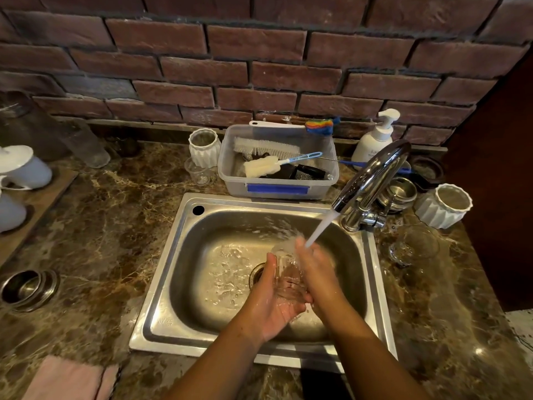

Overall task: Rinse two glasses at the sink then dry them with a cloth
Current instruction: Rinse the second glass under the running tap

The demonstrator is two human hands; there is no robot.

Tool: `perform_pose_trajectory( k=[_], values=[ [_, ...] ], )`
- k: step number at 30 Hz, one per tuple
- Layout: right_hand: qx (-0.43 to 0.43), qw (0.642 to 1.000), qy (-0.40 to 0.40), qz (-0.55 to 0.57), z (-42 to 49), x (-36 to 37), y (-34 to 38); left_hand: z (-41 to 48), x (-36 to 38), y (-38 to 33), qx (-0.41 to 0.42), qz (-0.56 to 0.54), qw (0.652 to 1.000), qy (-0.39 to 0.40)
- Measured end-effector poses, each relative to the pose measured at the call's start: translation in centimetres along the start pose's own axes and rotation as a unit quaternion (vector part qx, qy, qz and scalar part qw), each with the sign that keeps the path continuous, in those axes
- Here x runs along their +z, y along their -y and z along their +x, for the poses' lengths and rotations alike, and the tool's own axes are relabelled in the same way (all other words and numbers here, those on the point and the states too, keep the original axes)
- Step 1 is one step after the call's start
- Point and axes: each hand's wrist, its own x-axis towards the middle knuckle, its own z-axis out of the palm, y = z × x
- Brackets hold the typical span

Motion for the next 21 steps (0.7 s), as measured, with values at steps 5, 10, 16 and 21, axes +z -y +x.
perform_pose_trajectory(
  k=[5,10,16,21],
  values=[
    [0.028,0.999,-0.031,0.032,0.6,-0.4,-0.6,-0.1,0.7,-0.4,0.013,0.086,0.995,-0.048],
    [0.077,0.994,-0.07,0.024,1.0,-0.4,-0.1,-0.1,2.2,-1.0,-0.008,0.084,0.99,-0.109],
    [0.136,0.988,-0.057,0.043,1.2,-0.5,0.0,0.1,2.1,-1.3,-0.036,-0.012,0.992,-0.118],
    [0.081,0.994,-0.07,0.024,0.8,-0.5,-0.6,0.3,1.5,-0.5,-0.064,-0.095,0.989,-0.092]
  ],
)
